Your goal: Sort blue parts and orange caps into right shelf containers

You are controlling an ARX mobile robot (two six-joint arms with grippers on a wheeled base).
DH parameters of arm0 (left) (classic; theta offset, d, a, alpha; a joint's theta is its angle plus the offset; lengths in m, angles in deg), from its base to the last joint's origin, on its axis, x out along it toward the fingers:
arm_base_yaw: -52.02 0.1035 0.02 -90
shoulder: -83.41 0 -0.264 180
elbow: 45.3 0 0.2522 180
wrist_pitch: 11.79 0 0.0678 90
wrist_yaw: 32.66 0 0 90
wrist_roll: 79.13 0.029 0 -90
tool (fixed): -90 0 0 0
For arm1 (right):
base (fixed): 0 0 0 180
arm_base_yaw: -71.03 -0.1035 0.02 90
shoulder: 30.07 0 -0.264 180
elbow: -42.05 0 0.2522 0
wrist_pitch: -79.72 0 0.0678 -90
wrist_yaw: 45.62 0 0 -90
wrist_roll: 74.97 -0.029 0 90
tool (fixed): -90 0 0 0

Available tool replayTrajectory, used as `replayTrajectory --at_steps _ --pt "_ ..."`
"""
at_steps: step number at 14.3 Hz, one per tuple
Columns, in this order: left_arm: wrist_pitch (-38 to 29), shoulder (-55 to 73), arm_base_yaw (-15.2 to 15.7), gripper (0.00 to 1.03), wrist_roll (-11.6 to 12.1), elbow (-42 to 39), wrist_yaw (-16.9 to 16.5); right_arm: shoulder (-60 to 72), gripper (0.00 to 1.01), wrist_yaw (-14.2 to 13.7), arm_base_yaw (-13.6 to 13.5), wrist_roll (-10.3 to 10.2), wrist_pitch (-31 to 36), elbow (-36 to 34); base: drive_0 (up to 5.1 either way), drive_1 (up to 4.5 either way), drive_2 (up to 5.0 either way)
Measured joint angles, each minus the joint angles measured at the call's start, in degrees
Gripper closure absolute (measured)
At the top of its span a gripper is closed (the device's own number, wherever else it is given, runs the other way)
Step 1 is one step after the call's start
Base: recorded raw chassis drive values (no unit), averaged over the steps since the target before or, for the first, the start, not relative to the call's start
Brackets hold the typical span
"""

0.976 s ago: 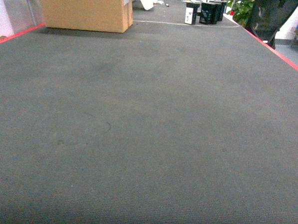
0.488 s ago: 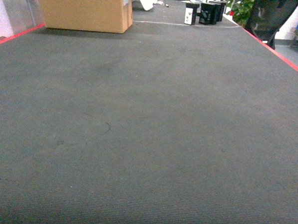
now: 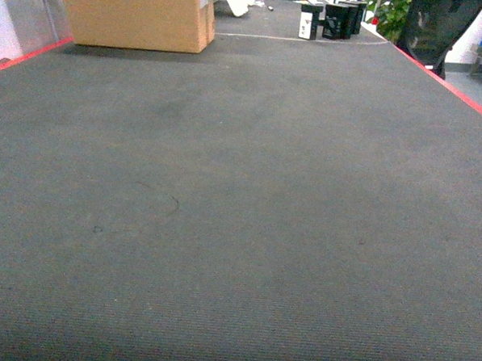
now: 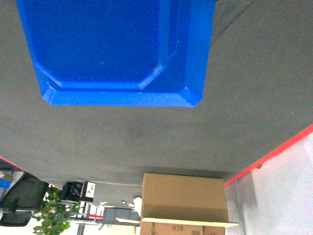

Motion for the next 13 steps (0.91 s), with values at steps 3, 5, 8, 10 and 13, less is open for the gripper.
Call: replayTrajectory --at_steps 3,5,8,10,13 --pt "1.66 -3.85 0.0 0.61 0.0 -2.38 0.0 -4.7 0.59 0.0 0.0 0.04 -2.19 -2.43 0.0 0.0 0.0" --pt "3.17 -6.56 0.0 0.61 0.0 -3.52 0.0 -7.52 0.59 0.0 0.0 0.07 -3.96 -3.48 0.0 0.0 0.0" --pt "5.46 -10.1 0.0 0.61 0.0 -4.61 -0.02 -11.58 0.59 0.0 0.0 0.26 -6.86 -4.57 0.0 0.0 0.0" --pt "6.05 -12.35 0.0 0.61 0.0 -6.27 -0.02 -13.49 0.59 0.0 0.0 0.37 -6.62 -5.86 0.0 0.0 0.0" --pt "9.94 -16.26 0.0 0.61 0.02 -6.16 0.02 -16.85 0.59 0.02 0.0 0.39 -9.94 -5.86 0.0 0.0 0.0"
